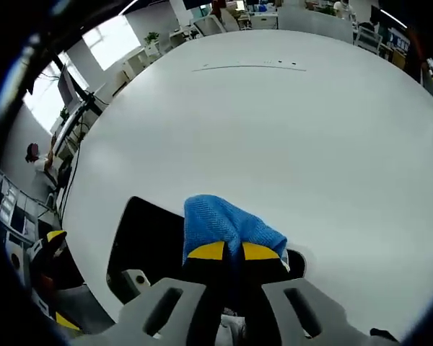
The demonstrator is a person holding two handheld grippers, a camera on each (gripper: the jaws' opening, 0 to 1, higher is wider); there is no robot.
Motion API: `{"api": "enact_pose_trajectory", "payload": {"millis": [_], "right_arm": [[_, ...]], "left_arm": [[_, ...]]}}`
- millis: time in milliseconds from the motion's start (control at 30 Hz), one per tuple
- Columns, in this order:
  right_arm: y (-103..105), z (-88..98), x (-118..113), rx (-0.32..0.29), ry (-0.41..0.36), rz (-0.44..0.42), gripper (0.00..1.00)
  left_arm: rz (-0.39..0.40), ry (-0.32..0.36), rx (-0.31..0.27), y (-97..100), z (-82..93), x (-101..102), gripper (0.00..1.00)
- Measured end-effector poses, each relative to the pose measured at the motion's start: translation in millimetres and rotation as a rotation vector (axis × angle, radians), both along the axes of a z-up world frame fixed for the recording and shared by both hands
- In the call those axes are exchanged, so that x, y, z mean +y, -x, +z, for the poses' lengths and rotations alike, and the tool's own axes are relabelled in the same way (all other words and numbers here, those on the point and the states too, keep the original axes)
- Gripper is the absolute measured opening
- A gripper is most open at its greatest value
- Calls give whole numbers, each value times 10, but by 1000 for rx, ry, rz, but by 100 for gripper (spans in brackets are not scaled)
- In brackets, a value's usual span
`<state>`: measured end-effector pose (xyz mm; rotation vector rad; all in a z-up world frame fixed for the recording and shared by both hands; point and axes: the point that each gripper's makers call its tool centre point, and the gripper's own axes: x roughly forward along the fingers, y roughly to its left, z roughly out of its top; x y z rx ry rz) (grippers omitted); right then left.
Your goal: Wipe the mirror surface with the cleaning cloth until all visible marks leave the cleaned area.
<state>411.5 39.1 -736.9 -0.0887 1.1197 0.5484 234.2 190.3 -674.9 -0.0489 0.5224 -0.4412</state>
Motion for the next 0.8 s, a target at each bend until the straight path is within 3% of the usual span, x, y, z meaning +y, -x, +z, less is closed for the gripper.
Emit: {"api": "enact_pose_trajectory", "payload": {"millis": [800], "right_arm": [[36,30,-85,-7,-5,-51,1]], "left_arm": [[11,-6,6,-10,-35,24,99]]}}
